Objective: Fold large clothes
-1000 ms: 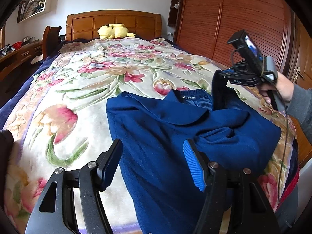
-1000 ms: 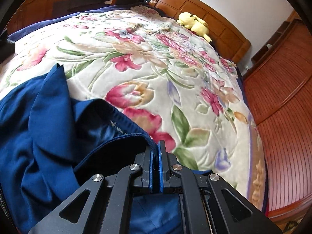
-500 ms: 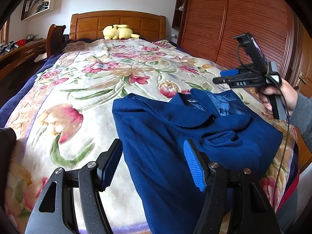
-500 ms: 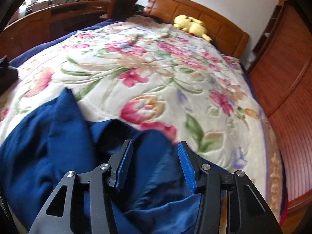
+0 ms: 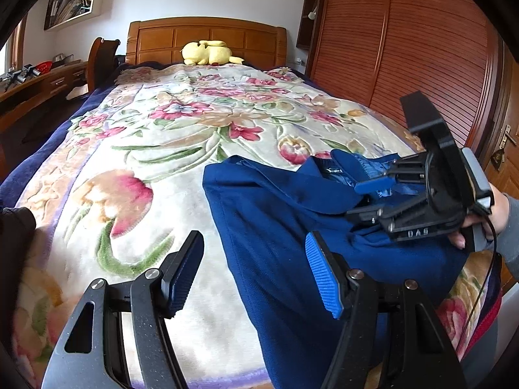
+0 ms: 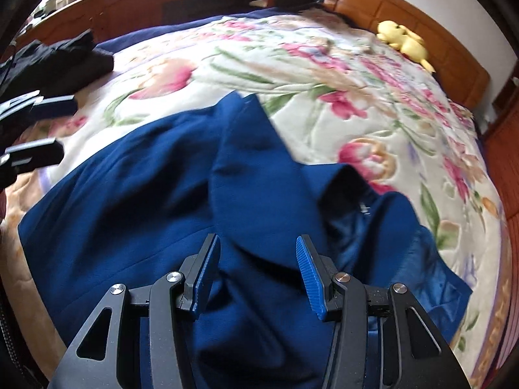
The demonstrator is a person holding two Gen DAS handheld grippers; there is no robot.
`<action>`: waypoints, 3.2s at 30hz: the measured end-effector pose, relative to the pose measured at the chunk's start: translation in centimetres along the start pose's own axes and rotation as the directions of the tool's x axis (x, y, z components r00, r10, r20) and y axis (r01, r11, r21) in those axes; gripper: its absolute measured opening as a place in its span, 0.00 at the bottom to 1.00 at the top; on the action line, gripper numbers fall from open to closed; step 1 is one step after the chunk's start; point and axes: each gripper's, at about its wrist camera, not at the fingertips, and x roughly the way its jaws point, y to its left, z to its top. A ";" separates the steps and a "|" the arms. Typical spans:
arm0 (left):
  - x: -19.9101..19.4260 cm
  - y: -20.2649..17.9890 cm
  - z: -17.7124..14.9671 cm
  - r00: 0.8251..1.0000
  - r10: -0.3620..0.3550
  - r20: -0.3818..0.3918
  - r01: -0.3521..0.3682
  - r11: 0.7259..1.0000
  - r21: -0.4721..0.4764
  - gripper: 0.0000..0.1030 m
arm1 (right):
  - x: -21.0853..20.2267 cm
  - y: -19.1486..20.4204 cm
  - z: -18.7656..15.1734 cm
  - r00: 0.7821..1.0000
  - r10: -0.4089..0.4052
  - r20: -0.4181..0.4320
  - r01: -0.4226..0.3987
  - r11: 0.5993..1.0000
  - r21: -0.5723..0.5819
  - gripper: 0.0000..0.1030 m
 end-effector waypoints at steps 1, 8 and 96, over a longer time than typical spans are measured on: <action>0.0 0.0 0.0 1.000 0.001 0.000 -0.001 1.000 0.000 0.64 | 0.2 0.3 -0.1 1.000 0.000 -0.004 0.000 1.000 -0.010 0.49; -0.1 0.2 0.0 1.000 0.003 0.002 -0.003 1.000 -0.001 0.64 | 1.7 0.7 0.5 0.997 -0.069 -0.042 0.066 0.995 -0.071 0.49; -0.4 -3.5 -0.6 0.997 -0.078 -0.016 0.079 0.994 0.071 0.64 | -1.5 -7.8 2.9 0.950 -0.297 0.098 0.273 0.940 0.203 0.51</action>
